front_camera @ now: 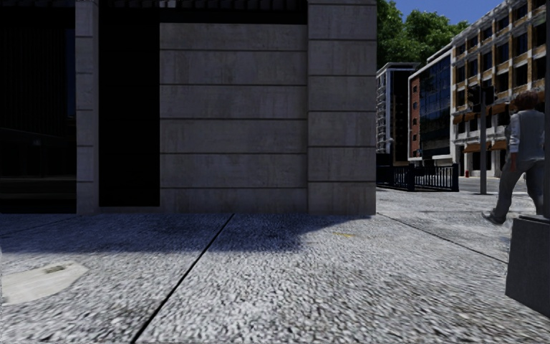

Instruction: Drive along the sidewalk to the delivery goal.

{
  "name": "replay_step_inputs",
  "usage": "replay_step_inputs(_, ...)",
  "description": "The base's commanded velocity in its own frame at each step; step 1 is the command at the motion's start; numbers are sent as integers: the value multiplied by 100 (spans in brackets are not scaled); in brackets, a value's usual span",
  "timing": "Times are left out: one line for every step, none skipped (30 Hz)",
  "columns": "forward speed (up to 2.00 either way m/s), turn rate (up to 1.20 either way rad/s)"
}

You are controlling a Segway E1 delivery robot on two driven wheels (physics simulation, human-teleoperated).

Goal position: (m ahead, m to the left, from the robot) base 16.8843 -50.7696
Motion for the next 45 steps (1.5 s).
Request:
replay_step_inputs(142,0)
replay_step_inputs(142,0)
replay_step_inputs(142,0)
replay_step_inputs(142,0)
replay_step_inputs(142,0)
replay_step_inputs(142,0)
replay_step_inputs(142,0)
replay_step_inputs(142,0)
replay_step_inputs(142,0)
replay_step_inputs(142,0)
replay_step_inputs(142,0)
replay_step_inputs(142,0)
replay_step_inputs(142,0)
replay_step_inputs(142,0)
replay_step_inputs(142,0)
replay_step_inputs(142,0)
replay_step_inputs(142,0)
replay_step_inputs(142,0)
replay_step_inputs(142,-13)
replay_step_inputs(142,-30)
replay_step_inputs(142,-34)
replay_step_inputs(142,-35)
replay_step_inputs(142,-37)
replay_step_inputs(142,-37)
replay_step_inputs(142,-51)
replay_step_inputs(142,-76)
replay_step_inputs(142,-95)
replay_step_inputs(142,-101)
replay_step_inputs(142,-101)
replay_step_inputs(142,-103)
replay_step_inputs(142,-104)
replay_step_inputs(142,-110)
replay_step_inputs(142,-114)
replay_step_inputs(142,-115)
replay_step_inputs(142,-116)
replay_step_inputs(142,-116)
replay_step_inputs(142,-116)
replay_step_inputs(142,-116)
replay_step_inputs(142,-116)
replay_step_inputs(142,-116)
replay_step_inputs(142,-116)
replay_step_inputs(142,-116)
replay_step_inputs(142,-116)
replay_step_inputs(142,-115)
replay_step_inputs(142,-115)
